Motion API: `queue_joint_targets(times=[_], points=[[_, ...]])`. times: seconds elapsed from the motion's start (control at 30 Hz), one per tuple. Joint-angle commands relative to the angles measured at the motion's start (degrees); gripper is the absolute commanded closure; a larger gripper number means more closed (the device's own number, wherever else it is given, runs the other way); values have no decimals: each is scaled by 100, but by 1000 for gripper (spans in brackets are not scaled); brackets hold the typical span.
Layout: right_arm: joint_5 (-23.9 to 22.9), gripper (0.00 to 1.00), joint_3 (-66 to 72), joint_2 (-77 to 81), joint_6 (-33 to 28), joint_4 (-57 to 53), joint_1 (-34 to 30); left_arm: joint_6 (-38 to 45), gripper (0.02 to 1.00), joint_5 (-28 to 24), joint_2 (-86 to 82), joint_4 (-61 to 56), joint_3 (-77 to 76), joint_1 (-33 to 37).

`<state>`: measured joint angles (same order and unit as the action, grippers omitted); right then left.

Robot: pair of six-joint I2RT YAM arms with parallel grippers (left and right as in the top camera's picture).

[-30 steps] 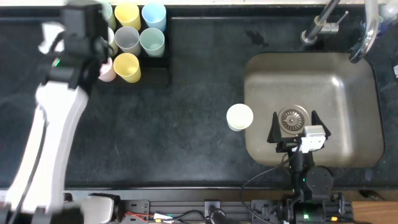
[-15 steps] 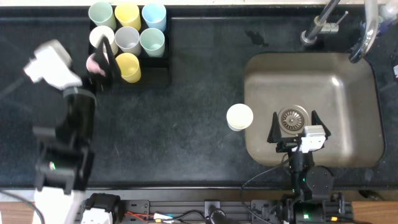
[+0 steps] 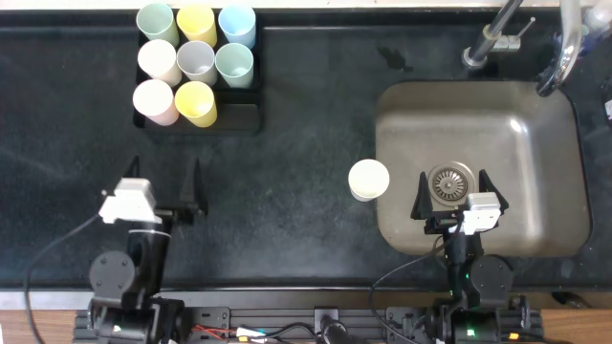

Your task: Store Cups

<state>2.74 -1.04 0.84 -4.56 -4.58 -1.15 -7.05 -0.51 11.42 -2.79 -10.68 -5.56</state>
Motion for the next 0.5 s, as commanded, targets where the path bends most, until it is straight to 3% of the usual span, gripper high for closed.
queue_joint_targets(times=[0.03,0.5], points=[[-2,3,76,-63,-20,28,-33,146,20,-136,-511,-42,492,87],[-2,5,76,-63,-17,28,-33,129,18,199,-1130,420,1025,136]])
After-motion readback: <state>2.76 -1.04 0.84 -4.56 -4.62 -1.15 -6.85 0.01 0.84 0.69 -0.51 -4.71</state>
